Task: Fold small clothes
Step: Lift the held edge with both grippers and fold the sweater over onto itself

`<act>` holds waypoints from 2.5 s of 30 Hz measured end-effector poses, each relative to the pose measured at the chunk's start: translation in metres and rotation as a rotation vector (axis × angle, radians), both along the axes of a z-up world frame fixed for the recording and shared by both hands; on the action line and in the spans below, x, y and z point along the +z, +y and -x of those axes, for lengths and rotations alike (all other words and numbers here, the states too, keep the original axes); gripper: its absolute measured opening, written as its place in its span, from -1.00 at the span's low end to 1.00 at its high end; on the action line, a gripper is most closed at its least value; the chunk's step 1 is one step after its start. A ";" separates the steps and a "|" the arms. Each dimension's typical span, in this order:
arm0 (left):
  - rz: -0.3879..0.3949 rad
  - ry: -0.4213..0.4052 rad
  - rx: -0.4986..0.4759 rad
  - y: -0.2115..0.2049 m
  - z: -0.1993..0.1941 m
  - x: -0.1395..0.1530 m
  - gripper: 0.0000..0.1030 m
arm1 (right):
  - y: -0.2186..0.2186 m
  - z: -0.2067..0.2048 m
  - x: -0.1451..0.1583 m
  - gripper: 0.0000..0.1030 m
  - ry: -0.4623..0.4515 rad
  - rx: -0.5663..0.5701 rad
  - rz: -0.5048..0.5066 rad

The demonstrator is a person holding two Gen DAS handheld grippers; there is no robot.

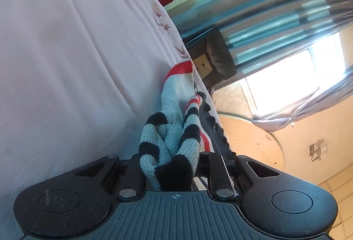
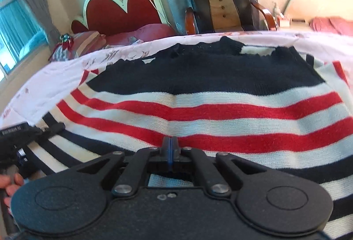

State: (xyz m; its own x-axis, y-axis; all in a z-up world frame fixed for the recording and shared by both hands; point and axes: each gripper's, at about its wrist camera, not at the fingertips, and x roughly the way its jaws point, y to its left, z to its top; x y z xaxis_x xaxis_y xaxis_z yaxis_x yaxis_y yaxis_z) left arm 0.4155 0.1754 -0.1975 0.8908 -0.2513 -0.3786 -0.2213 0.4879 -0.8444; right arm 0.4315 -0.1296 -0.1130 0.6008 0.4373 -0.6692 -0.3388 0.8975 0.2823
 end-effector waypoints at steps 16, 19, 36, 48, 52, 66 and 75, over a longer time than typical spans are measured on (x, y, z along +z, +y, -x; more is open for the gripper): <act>-0.271 -0.205 -0.246 -0.093 -0.038 0.132 -0.64 | -0.015 -0.009 -0.007 -1.00 0.064 -0.052 -0.123; -0.379 -0.218 -0.355 -0.143 -0.051 0.156 -0.64 | -0.024 -0.014 -0.009 -1.00 0.106 -0.067 -0.182; -0.636 -0.218 -0.704 -0.258 -0.029 0.166 0.49 | -0.219 0.029 -0.001 -0.06 0.207 -0.445 -0.658; -0.551 0.036 -0.497 -0.154 -0.076 0.110 0.49 | -0.173 -0.015 -0.009 0.19 0.368 -0.290 -0.677; -0.524 0.038 -0.500 -0.164 -0.075 0.100 0.50 | -0.154 -0.034 -0.005 -0.08 0.348 -0.255 -0.579; -0.608 -0.030 -0.566 -0.211 -0.124 0.113 0.49 | -0.115 0.020 0.071 -0.59 -0.167 -0.105 0.029; -0.637 0.029 -0.633 -0.239 -0.126 0.095 0.57 | -0.168 0.017 0.018 -0.54 -0.034 -0.229 -0.053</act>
State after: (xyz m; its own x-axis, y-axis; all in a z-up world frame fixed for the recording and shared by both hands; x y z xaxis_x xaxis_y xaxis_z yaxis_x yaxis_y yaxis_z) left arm 0.5416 -0.0633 -0.1022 0.6446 -0.4271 -0.6341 0.2316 0.8995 -0.3704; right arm 0.4143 -0.2980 -0.0947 0.7101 0.3212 -0.6265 -0.1383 0.9362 0.3232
